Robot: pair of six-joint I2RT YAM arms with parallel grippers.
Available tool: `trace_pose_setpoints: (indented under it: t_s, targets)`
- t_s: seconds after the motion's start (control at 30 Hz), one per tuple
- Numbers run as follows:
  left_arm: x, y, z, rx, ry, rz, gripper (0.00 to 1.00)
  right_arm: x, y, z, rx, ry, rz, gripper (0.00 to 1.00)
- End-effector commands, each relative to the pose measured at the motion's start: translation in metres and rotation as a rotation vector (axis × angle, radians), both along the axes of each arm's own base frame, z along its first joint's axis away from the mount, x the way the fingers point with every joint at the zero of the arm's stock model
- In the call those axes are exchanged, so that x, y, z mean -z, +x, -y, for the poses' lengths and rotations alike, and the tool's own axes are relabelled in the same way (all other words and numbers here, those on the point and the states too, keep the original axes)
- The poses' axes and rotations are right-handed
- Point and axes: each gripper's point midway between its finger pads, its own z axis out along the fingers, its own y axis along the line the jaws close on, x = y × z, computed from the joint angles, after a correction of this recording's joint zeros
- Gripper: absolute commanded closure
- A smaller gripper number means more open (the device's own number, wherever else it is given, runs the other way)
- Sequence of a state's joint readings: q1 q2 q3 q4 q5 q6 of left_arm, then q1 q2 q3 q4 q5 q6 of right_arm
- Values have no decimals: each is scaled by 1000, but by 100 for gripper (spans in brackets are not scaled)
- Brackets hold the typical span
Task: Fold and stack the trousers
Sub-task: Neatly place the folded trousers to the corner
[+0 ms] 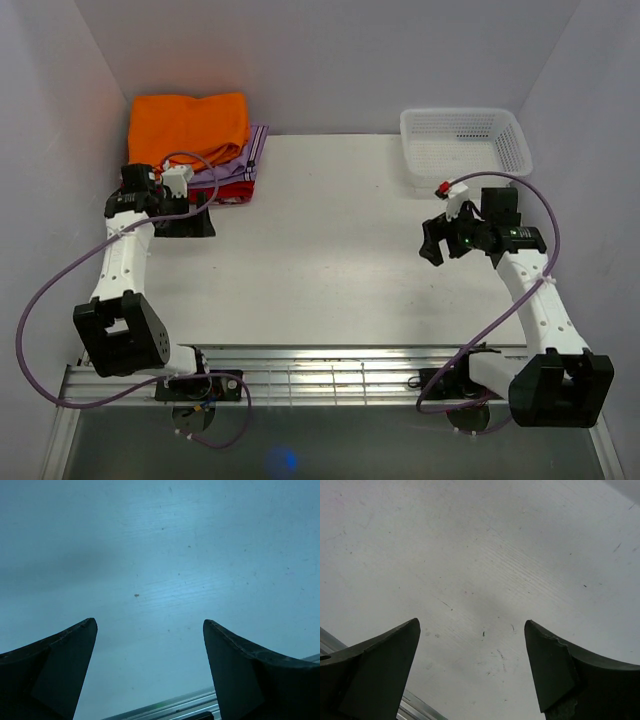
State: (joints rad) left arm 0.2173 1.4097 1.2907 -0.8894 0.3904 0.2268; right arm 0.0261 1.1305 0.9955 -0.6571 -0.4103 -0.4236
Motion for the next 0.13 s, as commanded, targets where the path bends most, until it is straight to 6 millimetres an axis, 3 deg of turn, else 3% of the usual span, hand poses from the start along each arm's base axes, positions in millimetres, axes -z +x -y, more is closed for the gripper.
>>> trace_pose_setpoints:
  t_s: [0.0,0.1]
  targets:
    - [-18,-10,10,-14,-22,87,2,8,-16,-8,8,74,-35,10]
    - [-21,-14,12,-2,-22,96,2,12,-21,-9,10,80,-46,10]
